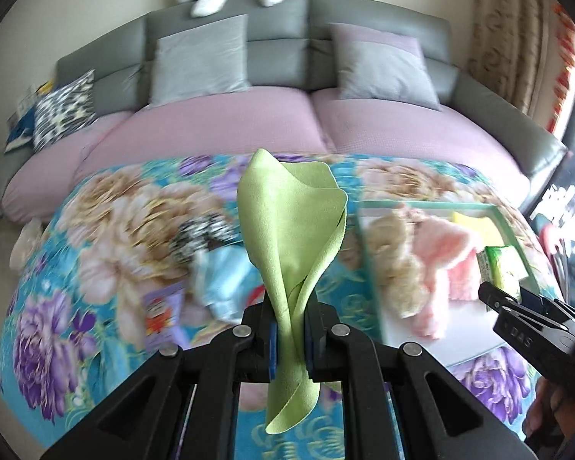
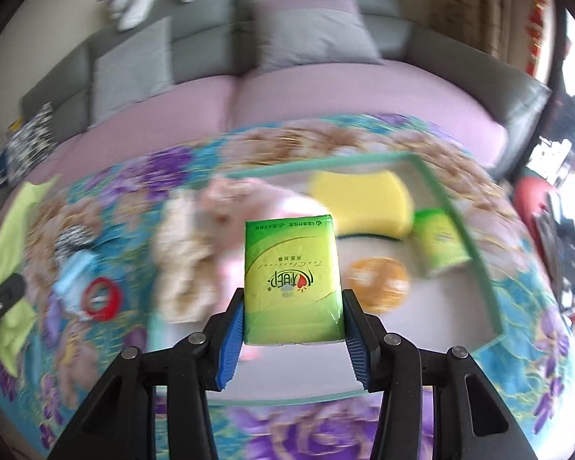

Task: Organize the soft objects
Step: 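Carry the green cloth with the left tool toward the tray while the right tool carries the tissue pack, then lower the tissue pack into the tray with the right tool while the left tool drops the green cloth there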

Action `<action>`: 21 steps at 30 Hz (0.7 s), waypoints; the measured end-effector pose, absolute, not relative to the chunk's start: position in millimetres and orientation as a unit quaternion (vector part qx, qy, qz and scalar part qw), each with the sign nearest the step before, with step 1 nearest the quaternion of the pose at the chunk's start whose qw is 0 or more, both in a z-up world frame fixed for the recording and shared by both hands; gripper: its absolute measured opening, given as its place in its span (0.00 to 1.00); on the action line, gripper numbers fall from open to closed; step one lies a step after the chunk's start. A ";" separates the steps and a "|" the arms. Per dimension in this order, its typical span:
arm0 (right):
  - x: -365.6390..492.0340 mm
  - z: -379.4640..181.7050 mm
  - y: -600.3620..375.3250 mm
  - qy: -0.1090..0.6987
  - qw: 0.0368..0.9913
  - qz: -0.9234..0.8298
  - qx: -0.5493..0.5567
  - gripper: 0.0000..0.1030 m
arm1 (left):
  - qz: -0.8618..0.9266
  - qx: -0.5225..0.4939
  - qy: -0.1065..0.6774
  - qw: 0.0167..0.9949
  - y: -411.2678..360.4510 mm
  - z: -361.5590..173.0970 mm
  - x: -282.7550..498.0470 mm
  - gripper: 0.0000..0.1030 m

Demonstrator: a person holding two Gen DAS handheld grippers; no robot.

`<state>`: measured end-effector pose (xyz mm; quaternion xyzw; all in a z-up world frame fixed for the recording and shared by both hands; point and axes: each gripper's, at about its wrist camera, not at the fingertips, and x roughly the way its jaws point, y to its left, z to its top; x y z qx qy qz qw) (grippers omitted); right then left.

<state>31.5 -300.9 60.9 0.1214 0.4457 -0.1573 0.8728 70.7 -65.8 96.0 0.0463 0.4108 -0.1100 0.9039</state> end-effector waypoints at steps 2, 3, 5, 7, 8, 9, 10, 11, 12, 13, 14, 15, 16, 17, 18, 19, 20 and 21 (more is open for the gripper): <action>26.1 56.3 -318.9 0.449 0.865 -0.180 0.131 0.49 | -0.128 0.059 0.407 0.903 -84.0 99.1 69.6 0.11; 24.3 53.5 -327.2 0.452 0.861 -0.188 0.137 0.49 | -0.138 0.065 0.405 0.902 -93.4 100.7 68.7 0.11; 19.2 48.5 -343.0 0.454 0.855 -0.200 0.149 0.49 | -0.164 0.078 0.400 0.898 -115.6 102.8 67.6 0.11; 16.1 43.7 -354.7 0.457 0.849 -0.211 0.160 0.49 | -0.191 0.091 0.396 0.893 -138.9 103.6 65.9 0.11; 14.5 42.4 -359.5 0.457 0.847 -0.217 0.165 0.49 | -0.201 0.098 0.396 0.890 -149.9 102.6 65.8 0.11; 13.2 41.5 -363.3 0.457 0.845 -0.221 0.168 0.49 | -0.209 0.103 0.397 0.888 -158.9 101.3 66.0 0.11; 12.5 40.7 -365.4 0.457 0.844 -0.224 0.170 0.49 | -0.218 0.109 0.397 0.885 -170.4 98.9 65.9 0.11; 11.5 40.6 -367.8 0.456 0.844 -0.226 0.172 0.49 | -0.226 0.115 0.399 0.881 -180.6 96.5 65.2 0.11; 10.8 40.4 -369.3 0.455 0.843 -0.227 0.175 0.49 | -0.238 0.121 0.402 0.876 -193.0 92.4 64.5 0.11; 10.4 40.2 -371.4 0.454 0.843 -0.228 0.177 0.49 | -0.245 0.125 0.404 0.872 -200.8 89.1 63.9 0.11; 9.6 39.8 -373.7 0.454 0.842 -0.229 0.179 0.49 | -0.255 0.129 0.407 0.867 -210.1 84.4 63.9 0.11; 8.7 39.2 -376.4 0.455 0.841 -0.232 0.180 0.49 | -0.264 0.130 0.413 0.862 -218.2 79.5 64.5 0.11; 7.6 38.6 -379.1 0.455 0.840 -0.234 0.182 0.49 | -0.271 0.128 0.418 0.858 -223.5 76.0 64.2 0.11; 6.5 37.9 -381.7 0.455 0.838 -0.236 0.184 0.49 | -0.277 0.126 0.421 0.855 -229.2 72.1 62.9 0.11; 5.5 37.1 -383.9 0.456 0.837 -0.240 0.185 0.49 | -0.279 0.127 0.424 0.852 -233.7 67.2 63.1 0.11; 4.6 36.4 -385.9 0.456 0.836 -0.242 0.187 0.49 | -0.279 0.130 0.427 0.851 -236.5 63.3 63.1 0.11; 4.3 35.4 -387.2 0.457 0.835 -0.243 0.189 0.49 | -0.277 0.133 0.431 0.849 -238.4 58.1 63.4 0.11; 4.2 34.6 -388.0 0.457 0.834 -0.243 0.190 0.49 | -0.274 0.133 0.436 0.847 -238.4 53.7 64.0 0.11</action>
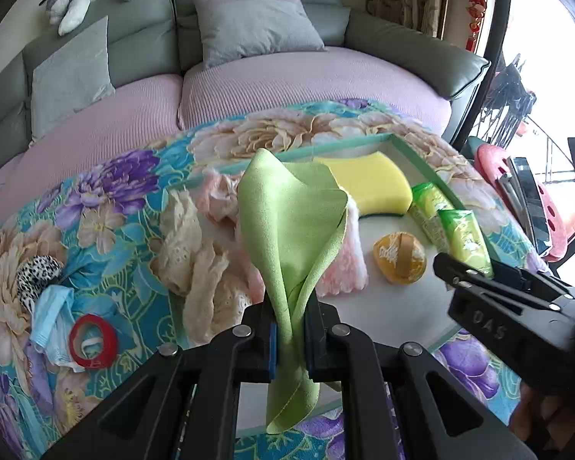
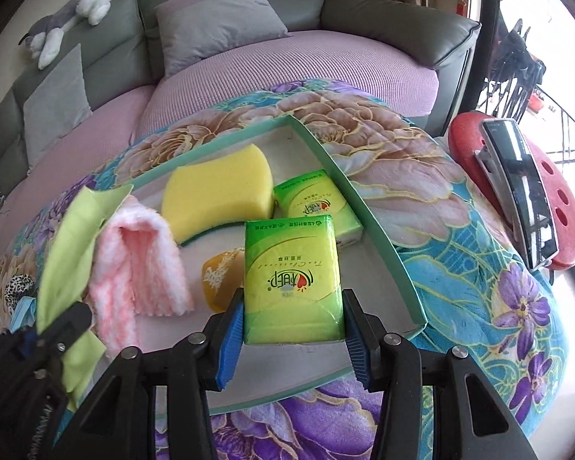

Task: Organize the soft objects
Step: 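Lower the tissue pack into the tray with the right tool while the left tool drops the green cloth there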

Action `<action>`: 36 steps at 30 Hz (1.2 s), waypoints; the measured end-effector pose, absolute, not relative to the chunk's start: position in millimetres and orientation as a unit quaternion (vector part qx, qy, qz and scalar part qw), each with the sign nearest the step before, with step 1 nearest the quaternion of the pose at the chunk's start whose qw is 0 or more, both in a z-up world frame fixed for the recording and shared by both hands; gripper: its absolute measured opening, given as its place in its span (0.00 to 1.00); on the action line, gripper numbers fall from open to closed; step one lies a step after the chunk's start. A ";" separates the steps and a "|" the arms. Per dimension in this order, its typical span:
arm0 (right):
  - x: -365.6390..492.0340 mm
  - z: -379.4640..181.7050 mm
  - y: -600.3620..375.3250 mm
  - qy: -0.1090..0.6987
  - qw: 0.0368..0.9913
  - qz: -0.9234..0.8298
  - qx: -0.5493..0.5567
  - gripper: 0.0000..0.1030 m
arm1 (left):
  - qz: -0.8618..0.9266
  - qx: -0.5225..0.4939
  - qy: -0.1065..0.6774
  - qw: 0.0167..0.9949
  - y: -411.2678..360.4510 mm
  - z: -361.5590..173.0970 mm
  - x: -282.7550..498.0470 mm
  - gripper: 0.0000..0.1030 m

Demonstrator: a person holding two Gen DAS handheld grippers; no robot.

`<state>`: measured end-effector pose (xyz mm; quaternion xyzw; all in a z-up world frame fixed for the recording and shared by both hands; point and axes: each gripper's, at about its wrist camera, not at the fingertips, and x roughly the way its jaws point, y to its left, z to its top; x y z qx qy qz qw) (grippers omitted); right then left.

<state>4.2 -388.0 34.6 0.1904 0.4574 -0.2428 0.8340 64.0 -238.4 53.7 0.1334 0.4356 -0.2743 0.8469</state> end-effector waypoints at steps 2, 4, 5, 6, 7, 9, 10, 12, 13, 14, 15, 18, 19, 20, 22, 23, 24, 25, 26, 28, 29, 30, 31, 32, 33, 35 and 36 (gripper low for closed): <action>5.0 32.5 -388.8 0.460 0.833 -0.241 0.193 0.49 | -0.271 0.132 0.443 0.844 -238.6 46.2 67.2 0.11; 5.2 31.0 -388.9 0.462 0.831 -0.241 0.193 0.49 | -0.268 0.132 0.449 0.842 -238.1 38.7 68.0 0.11; 5.5 30.4 -389.0 0.463 0.831 -0.241 0.193 0.49 | -0.266 0.132 0.453 0.841 -238.2 35.1 69.6 0.11; 5.7 29.9 -389.0 0.464 0.830 -0.241 0.193 0.49 | -0.266 0.132 0.454 0.840 -238.7 32.7 70.2 0.12; 6.3 29.3 -389.1 0.465 0.830 -0.241 0.192 0.49 | -0.267 0.132 0.455 0.839 -239.4 30.7 70.1 0.13; 6.7 28.9 -388.6 0.466 0.829 -0.240 0.193 0.49 | -0.268 0.130 0.457 0.838 -239.2 27.8 71.1 0.27; 6.6 29.0 -388.3 0.466 0.829 -0.240 0.193 0.50 | -0.269 0.128 0.458 0.837 -239.1 27.4 71.7 0.33; 6.9 30.0 -388.7 0.464 0.831 -0.241 0.191 0.55 | -0.268 0.122 0.461 0.837 -238.0 26.3 73.1 0.54; 6.9 31.0 -389.4 0.462 0.831 -0.244 0.190 0.60 | -0.266 0.121 0.461 0.838 -236.4 26.8 73.0 0.55; 6.4 31.9 -389.7 0.461 0.831 -0.246 0.190 0.62 | -0.265 0.119 0.460 0.839 -234.9 27.6 73.0 0.56; 6.0 32.6 -390.1 0.459 0.832 -0.248 0.191 0.63 | -0.264 0.116 0.458 0.841 -233.2 28.9 73.0 0.59; 5.5 32.3 -390.6 0.459 0.831 -0.249 0.192 0.68 | -0.258 0.112 0.454 0.845 -228.8 32.6 73.4 0.70; 5.5 32.1 -390.2 0.460 0.830 -0.249 0.192 0.69 | -0.256 0.112 0.452 0.847 -227.2 33.9 73.4 0.71; 5.6 32.1 -389.9 0.460 0.830 -0.249 0.191 0.71 | -0.254 0.111 0.451 0.848 -226.0 34.9 73.7 0.71; 5.8 32.6 -389.8 0.459 0.831 -0.249 0.190 0.75 | -0.252 0.108 0.449 0.850 -223.3 37.4 74.1 0.73; 5.7 33.0 -389.8 0.459 0.832 -0.249 0.190 0.78 | -0.250 0.107 0.448 0.852 -221.7 39.1 74.3 0.78; 5.8 33.2 -389.6 0.459 0.832 -0.249 0.189 0.79 | -0.248 0.106 0.447 0.853 -220.2 40.6 74.4 0.82; 5.8 33.4 -389.4 0.459 0.832 -0.250 0.188 0.82 | -0.245 0.104 0.446 0.854 -218.7 42.2 74.5 0.82; 5.7 33.5 -389.2 0.459 0.831 -0.251 0.186 0.84 | -0.241 0.103 0.445 0.857 -216.8 44.1 74.6 0.82; 5.4 33.6 -389.2 0.460 0.831 -0.253 0.185 0.85 | -0.233 0.098 0.442 0.860 -212.6 48.1 75.1 0.82; 5.3 33.7 -389.2 0.460 0.831 -0.254 0.185 0.85 | -0.230 0.095 0.442 0.862 -210.6 49.5 75.8 0.82; 5.0 34.0 -389.2 0.460 0.830 -0.255 0.185 0.86 | -0.226 0.091 0.441 0.863 -207.8 51.5 76.5 0.82; 4.5 34.5 -389.6 0.460 0.830 -0.257 0.185 0.92 | -0.224 0.089 0.440 0.865 -205.9 53.1 76.7 0.82; 3.9 35.3 -389.8 0.460 0.829 -0.259 0.184 1.00 | -0.222 0.086 0.438 0.867 -203.3 55.6 77.0 0.82; 2.9 36.8 -389.9 0.458 0.830 -0.262 0.183 1.00 | -0.220 0.083 0.435 0.869 -200.6 58.3 77.1 0.82; 1.0 40.2 -390.1 0.453 0.831 -0.267 0.180 1.00 | -0.215 0.076 0.428 0.875 -195.6 63.3 77.3 0.83; 0.4 41.5 -390.2 0.452 0.832 -0.268 0.180 1.00 | -0.212 0.073 0.426 0.877 -192.6 65.4 77.8 0.83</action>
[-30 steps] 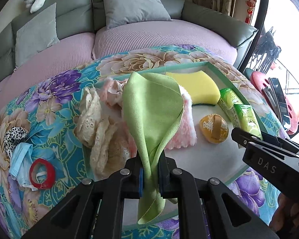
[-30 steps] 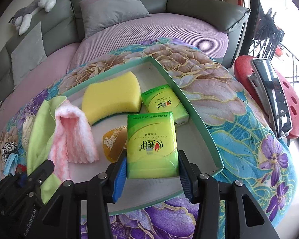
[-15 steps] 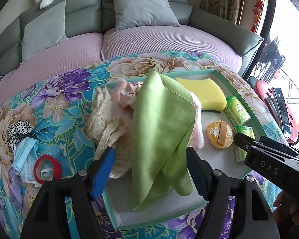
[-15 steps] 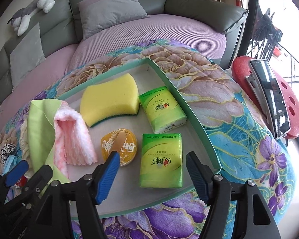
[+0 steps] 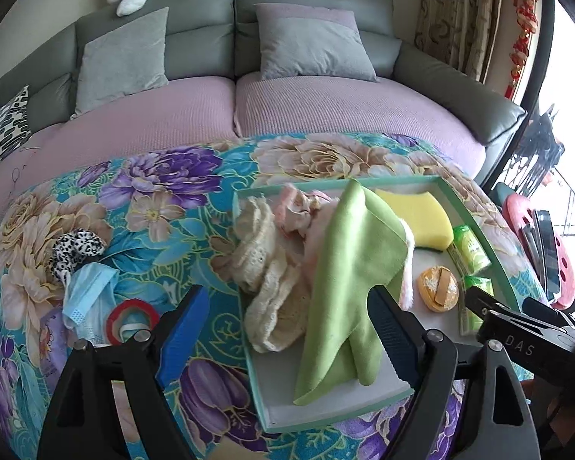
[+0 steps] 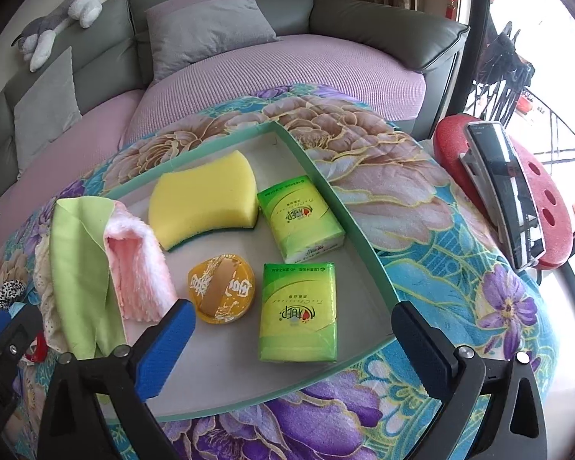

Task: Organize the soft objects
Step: 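Lower the tissue pack into the tray with the right tool while the left tool drops the green cloth there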

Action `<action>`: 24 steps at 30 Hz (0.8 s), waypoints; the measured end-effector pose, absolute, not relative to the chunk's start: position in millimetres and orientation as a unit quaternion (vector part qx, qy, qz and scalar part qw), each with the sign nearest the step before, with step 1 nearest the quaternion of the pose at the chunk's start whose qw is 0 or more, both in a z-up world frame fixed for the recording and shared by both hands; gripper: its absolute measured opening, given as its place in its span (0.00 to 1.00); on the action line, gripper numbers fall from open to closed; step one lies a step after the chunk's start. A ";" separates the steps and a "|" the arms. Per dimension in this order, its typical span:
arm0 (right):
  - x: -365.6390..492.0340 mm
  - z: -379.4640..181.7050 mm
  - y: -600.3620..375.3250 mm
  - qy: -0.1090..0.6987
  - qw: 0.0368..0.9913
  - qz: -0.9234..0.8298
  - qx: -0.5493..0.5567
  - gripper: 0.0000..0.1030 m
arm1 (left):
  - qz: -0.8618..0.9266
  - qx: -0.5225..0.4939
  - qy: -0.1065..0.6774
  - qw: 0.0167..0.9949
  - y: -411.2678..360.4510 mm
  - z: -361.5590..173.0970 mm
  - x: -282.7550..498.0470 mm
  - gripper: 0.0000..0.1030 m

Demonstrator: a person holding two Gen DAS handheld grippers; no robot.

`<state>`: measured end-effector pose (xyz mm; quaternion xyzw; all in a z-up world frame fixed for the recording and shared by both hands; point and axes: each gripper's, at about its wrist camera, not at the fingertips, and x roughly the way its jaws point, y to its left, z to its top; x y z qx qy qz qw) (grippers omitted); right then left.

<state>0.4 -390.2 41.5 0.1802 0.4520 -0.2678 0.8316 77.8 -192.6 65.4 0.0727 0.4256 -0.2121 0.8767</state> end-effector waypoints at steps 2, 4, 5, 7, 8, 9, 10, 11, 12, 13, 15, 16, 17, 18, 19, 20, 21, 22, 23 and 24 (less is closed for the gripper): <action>0.3 42.7 -389.7 0.451 0.832 -0.268 0.180 1.00 | -0.204 0.070 0.424 0.880 -187.4 67.2 79.8 0.83; 0.8 42.6 -388.7 0.452 0.832 -0.267 0.178 1.00 | -0.192 0.067 0.424 0.883 -181.6 67.2 83.1 0.83; 1.3 42.3 -388.0 0.453 0.832 -0.266 0.177 1.00 | -0.186 0.064 0.425 0.883 -179.1 66.9 84.6 0.83; 2.8 41.2 -386.4 0.456 0.832 -0.263 0.175 1.00 | -0.175 0.056 0.428 0.885 -172.3 65.8 87.9 0.83; 3.6 40.9 -385.7 0.457 0.832 -0.262 0.174 1.00 | -0.171 0.054 0.428 0.886 -169.8 65.6 89.0 0.83; 3.9 41.0 -384.7 0.457 0.833 -0.261 0.173 1.00 | -0.167 0.051 0.428 0.887 -167.3 65.4 90.0 0.83; 4.5 41.2 -384.5 0.456 0.833 -0.261 0.172 1.00 | -0.161 0.047 0.428 0.888 -163.4 65.8 91.4 0.83; 4.7 41.6 -383.7 0.456 0.834 -0.260 0.171 1.00 | -0.157 0.042 0.427 0.889 -160.0 66.2 92.3 0.83; 5.0 42.1 -382.6 0.455 0.834 -0.260 0.171 1.00 | -0.153 0.038 0.426 0.891 -156.8 66.9 93.3 0.83; 5.6 42.4 -381.9 0.455 0.835 -0.259 0.170 1.00 | -0.148 0.031 0.425 0.892 -153.4 67.8 94.2 0.83; 7.0 43.1 -379.0 0.455 0.836 -0.256 0.168 1.00 | -0.137 0.006 0.424 0.895 -142.5 69.6 97.0 0.83; 8.1 43.6 -377.3 0.455 0.837 -0.255 0.166 1.00 | -0.132 -0.008 0.424 0.896 -136.1 70.4 98.6 0.83; 9.4 44.2 -374.8 0.455 0.838 -0.252 0.164 1.00 | -0.127 -0.019 0.424 0.896 -130.1 70.7 100.2 0.83; 10.9 44.7 -372.1 0.455 0.840 -0.248 0.161 1.00 | -0.122 -0.027 0.425 0.897 -124.4 70.6 102.0 0.83; 12.5 45.3 -368.8 0.455 0.841 -0.245 0.157 1.00 | -0.116 -0.031 0.426 0.897 -119.5 69.8 104.3 0.83; 14.5 45.9 -365.2 0.456 0.843 -0.241 0.154 1.00 | -0.111 -0.033 0.427 0.897 -116.2 68.4 105.4 0.83; 16.3 46.2 -361.5 0.456 0.845 -0.235 0.151 1.00 | -0.105 -0.037 0.429 0.896 -111.7 66.6 107.1 0.83; 18.8 46.5 -356.9 0.457 0.847 -0.229 0.148 1.00 | -0.101 -0.040 0.431 0.896 -108.8 65.2 108.3 0.83; 20.8 46.7 -352.6 0.457 0.849 -0.223 0.145 1.00 | -0.097 -0.043 0.433 0.895 -104.7 63.8 109.8 0.83; 23.0 47.4 -347.8 0.457 0.851 -0.216 0.142 1.00 | -0.092 -0.045 0.434 0.895 -100.9 62.7 111.1 0.83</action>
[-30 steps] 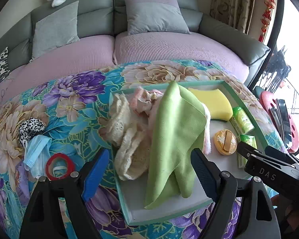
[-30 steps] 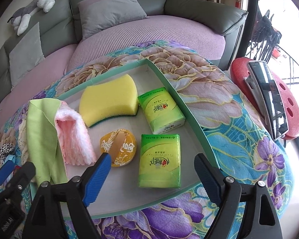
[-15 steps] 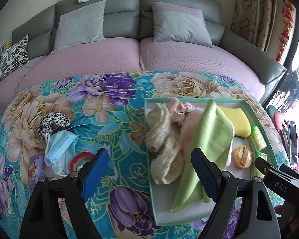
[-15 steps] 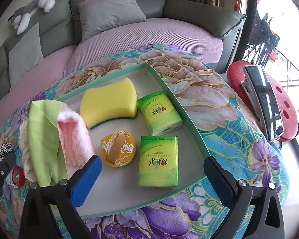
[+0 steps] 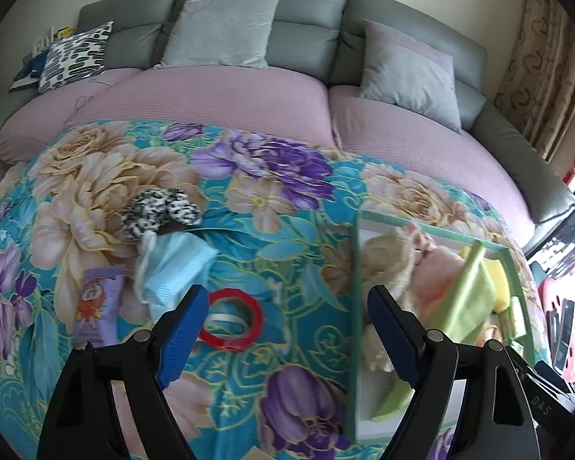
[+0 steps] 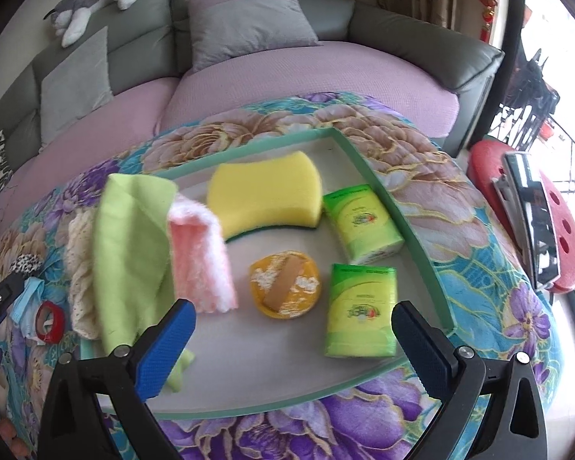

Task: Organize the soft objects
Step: 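Lower the tissue pack into the tray with the right tool while the left tool drops the green cloth there, then move both tools back to the bed toward the wipes pack and red tape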

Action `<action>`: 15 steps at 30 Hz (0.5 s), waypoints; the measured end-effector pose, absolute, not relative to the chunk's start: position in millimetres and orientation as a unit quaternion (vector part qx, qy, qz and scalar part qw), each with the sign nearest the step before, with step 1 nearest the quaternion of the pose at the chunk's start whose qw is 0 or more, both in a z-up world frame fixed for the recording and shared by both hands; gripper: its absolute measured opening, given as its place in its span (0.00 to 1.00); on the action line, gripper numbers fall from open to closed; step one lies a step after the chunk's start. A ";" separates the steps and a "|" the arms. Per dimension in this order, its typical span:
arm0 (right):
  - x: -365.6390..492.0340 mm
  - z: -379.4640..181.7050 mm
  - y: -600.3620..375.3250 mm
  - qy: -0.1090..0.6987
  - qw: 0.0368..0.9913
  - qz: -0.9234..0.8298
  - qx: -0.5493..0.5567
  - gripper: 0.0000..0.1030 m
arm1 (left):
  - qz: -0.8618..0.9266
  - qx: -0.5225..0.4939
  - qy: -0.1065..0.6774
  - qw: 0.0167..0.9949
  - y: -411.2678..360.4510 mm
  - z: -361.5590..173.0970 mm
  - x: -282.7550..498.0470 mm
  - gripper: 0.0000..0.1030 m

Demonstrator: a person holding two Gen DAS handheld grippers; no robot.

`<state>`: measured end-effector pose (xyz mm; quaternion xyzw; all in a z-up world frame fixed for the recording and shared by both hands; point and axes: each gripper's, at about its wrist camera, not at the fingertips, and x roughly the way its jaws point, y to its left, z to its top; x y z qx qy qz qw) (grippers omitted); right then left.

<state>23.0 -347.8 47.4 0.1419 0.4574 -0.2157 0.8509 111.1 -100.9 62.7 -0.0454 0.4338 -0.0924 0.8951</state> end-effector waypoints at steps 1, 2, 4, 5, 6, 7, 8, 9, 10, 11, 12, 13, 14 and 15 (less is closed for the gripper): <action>24.8 48.3 -343.7 0.457 0.853 -0.211 0.140 1.00 | -0.087 -0.046 0.434 0.896 -97.6 62.0 112.2 0.83; 26.0 49.8 -339.6 0.455 0.855 -0.208 0.138 1.00 | -0.083 -0.044 0.433 0.896 -95.5 61.5 112.7 0.83; 28.7 54.8 -329.5 0.449 0.862 -0.195 0.136 1.00 | -0.067 -0.037 0.429 0.900 -89.9 61.0 114.0 0.84; 30.1 57.0 -324.8 0.446 0.865 -0.186 0.136 1.00 | -0.058 -0.034 0.425 0.903 -86.1 61.1 114.2 0.92; 31.8 59.2 -318.9 0.443 0.869 -0.176 0.136 1.00 | -0.049 -0.032 0.423 0.904 -82.3 60.8 114.9 0.97; 33.6 60.7 -313.2 0.441 0.871 -0.167 0.136 1.00 | -0.043 -0.032 0.422 0.905 -79.1 60.9 115.5 0.97; 35.6 61.7 -307.7 0.440 0.874 -0.159 0.135 1.00 | -0.035 -0.034 0.420 0.906 -74.1 61.1 115.8 0.97; 37.0 62.6 -302.3 0.440 0.875 -0.151 0.132 1.00 | -0.027 -0.037 0.417 0.908 -68.7 61.7 116.0 0.97; 39.0 63.5 -296.2 0.440 0.877 -0.145 0.128 1.00 | -0.020 -0.039 0.415 0.909 -64.2 62.3 116.3 0.97; 40.9 64.5 -289.7 0.440 0.879 -0.138 0.123 1.00 | -0.012 -0.044 0.412 0.910 -57.9 63.2 116.7 0.97; 42.8 65.7 -283.3 0.440 0.881 -0.132 0.117 1.00 | -0.005 -0.049 0.410 0.911 -51.4 64.3 116.9 0.97; 43.9 67.1 -277.7 0.439 0.882 -0.127 0.113 1.00 | 0.001 -0.053 0.407 0.912 -46.7 65.3 116.7 0.97; 45.2 68.4 -272.4 0.438 0.884 -0.122 0.110 1.00 | 0.009 -0.056 0.404 0.913 -40.7 66.3 115.9 0.97; 46.3 69.8 -267.2 0.437 0.886 -0.116 0.107 1.00 | 0.018 -0.057 0.401 0.914 -35.0 67.4 114.9 0.97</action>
